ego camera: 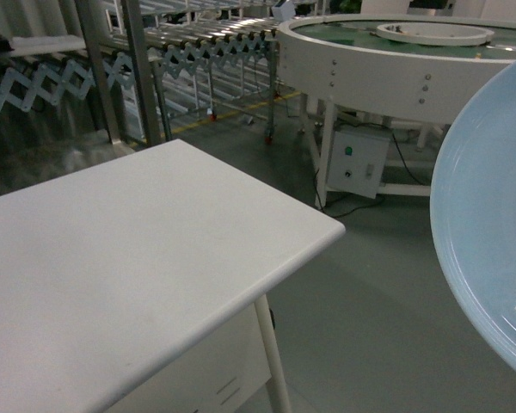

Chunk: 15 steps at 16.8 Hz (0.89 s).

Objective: Place blue tray on left shelf second layer neatly

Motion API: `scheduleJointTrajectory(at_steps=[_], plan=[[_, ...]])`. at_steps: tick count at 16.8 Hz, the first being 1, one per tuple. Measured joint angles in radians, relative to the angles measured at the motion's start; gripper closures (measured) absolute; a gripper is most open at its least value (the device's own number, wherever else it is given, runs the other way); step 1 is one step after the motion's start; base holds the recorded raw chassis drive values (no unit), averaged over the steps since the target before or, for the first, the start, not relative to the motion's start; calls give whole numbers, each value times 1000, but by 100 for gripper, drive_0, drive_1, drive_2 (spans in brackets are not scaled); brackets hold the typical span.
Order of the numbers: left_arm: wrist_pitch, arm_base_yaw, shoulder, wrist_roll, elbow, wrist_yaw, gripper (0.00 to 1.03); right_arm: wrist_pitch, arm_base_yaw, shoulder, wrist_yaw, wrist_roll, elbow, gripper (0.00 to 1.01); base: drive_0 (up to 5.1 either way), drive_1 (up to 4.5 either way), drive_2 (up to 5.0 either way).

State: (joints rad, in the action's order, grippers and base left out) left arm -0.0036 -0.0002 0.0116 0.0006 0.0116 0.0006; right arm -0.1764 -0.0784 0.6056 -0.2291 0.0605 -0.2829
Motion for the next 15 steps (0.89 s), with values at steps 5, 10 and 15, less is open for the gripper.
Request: scheduleJointTrajectory(at_steps=[5,10,15], plan=[[0,0,0,0,0,-1,5,-2,0,0,-1,0,0,99,-184,-184,-184],[0,0,0,0,0,-1,5,-1,0,0,-1,0,0,99,-186,-186,-186],[0,0,0,0,0,-1,5,-1,0,-1,-1,0,0,99,-159,-159,-159]])
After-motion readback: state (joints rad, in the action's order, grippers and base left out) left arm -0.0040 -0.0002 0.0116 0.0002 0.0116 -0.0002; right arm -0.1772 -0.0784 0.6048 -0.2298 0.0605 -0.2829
